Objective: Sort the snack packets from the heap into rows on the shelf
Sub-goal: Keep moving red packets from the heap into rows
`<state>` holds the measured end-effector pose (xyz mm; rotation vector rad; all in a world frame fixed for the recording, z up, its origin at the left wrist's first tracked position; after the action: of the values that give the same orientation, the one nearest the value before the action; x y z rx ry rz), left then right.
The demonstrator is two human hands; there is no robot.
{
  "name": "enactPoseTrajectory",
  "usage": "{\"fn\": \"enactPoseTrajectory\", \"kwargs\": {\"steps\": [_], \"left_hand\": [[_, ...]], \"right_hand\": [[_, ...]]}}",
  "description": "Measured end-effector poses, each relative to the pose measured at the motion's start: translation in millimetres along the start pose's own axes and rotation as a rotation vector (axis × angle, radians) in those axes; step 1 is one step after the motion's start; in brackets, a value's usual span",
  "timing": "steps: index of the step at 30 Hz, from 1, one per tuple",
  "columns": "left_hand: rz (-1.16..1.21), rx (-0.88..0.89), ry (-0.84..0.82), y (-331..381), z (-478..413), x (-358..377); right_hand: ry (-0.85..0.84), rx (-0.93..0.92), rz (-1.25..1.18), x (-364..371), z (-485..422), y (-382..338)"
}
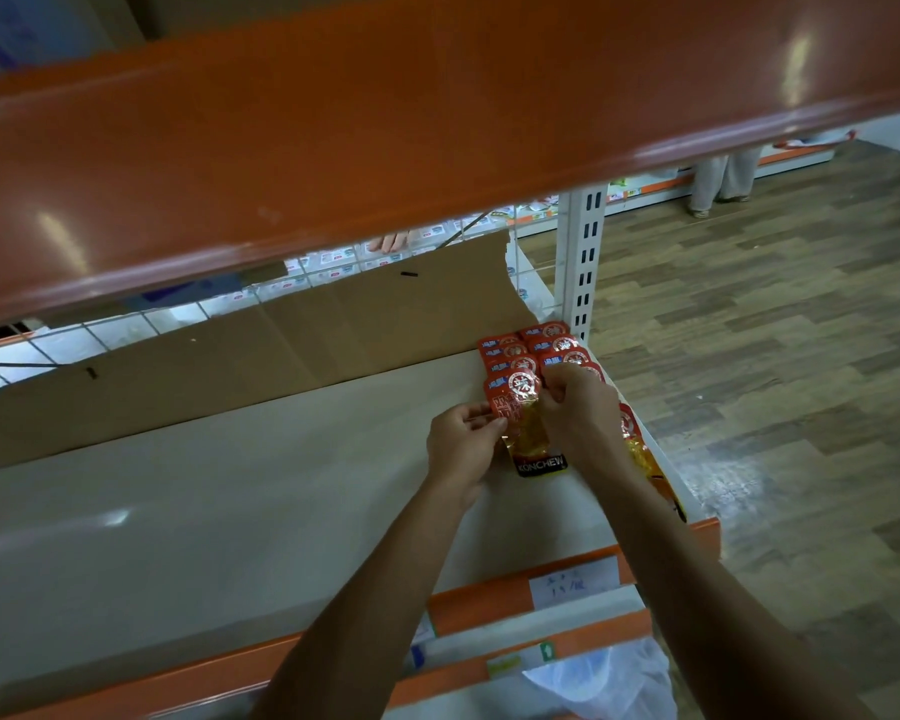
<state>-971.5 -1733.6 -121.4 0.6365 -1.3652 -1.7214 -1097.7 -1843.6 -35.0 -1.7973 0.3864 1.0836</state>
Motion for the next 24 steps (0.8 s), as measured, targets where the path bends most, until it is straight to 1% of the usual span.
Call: {"fn": "enactPoseTrajectory", "kwargs": {"steps": [4, 8, 17, 24], "left_hand": [[-0.068, 0.015, 0.023, 0.8, 1.8, 0.0], [-0.120, 0.048, 0.019, 5.4, 4.8, 7.2], [-0.283, 0.141, 0.035, 19.8, 11.7, 11.7], [-0.383, 0.144, 0.020, 23.8, 14.9, 9.5]], "right_hand": [[0.097, 0.005, 0.010, -11.7, -0.1, 3.2], [0.130, 0.021, -0.025, -18.6, 1.0, 8.3], [0.103, -0.008, 0.039, -12.1, 3.7, 4.3], [0.055, -0.063, 0.041, -1.1, 10.8, -12.2]]}}
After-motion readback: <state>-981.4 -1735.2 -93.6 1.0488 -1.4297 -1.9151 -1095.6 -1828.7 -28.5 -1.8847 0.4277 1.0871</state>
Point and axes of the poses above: each hand's wrist, its own z-axis away from the middle knuckle, its own x-axis out of the palm, y = z × x, the point moved 10 cm from there along -z, towards the middle knuckle, and after that the axes turned 14 degrees about z, right-handed, at the moved point
